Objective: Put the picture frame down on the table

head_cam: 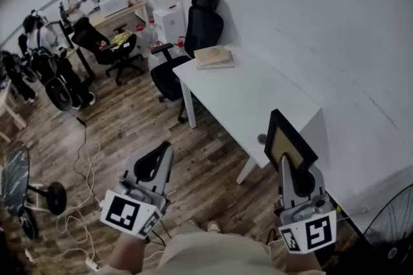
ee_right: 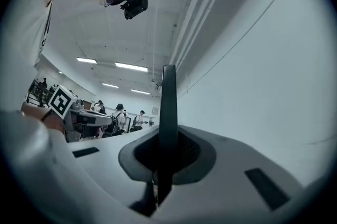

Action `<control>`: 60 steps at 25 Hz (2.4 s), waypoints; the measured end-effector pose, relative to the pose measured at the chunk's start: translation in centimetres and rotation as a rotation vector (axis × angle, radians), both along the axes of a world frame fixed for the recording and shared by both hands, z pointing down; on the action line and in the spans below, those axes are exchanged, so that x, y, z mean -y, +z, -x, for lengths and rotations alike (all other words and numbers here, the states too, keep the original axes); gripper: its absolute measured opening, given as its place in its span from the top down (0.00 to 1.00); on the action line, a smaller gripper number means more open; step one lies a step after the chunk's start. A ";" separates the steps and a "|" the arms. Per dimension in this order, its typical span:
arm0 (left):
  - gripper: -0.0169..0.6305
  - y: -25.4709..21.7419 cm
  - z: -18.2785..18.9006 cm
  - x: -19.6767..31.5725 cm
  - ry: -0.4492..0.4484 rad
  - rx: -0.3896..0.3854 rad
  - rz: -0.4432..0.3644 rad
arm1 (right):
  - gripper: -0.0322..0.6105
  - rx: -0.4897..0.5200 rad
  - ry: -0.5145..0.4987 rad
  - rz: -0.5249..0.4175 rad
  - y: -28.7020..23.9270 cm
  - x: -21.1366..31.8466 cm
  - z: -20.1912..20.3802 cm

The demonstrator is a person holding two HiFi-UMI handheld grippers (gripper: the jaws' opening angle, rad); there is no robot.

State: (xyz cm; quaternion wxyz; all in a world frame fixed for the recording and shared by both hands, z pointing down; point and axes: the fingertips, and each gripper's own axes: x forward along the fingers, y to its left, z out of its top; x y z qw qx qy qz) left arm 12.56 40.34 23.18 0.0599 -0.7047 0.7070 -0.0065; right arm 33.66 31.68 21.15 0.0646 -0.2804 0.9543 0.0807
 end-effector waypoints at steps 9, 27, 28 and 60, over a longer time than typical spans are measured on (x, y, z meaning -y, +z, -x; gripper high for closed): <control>0.93 1.1 -0.3 0.2 0.004 -0.002 0.018 | 0.90 0.017 -0.030 0.050 0.7 0.0 -0.1; 0.93 2.8 0.1 1.0 -0.009 -0.039 0.061 | 0.90 -0.026 -0.054 0.097 2.1 1.4 1.2; 0.93 2.8 0.4 1.0 -0.010 -0.046 0.056 | 0.90 -0.030 -0.051 0.096 2.2 1.6 1.4; 0.93 6.1 15.7 19.0 0.109 -0.108 0.151 | 0.90 -0.113 0.022 0.203 5.8 18.0 18.7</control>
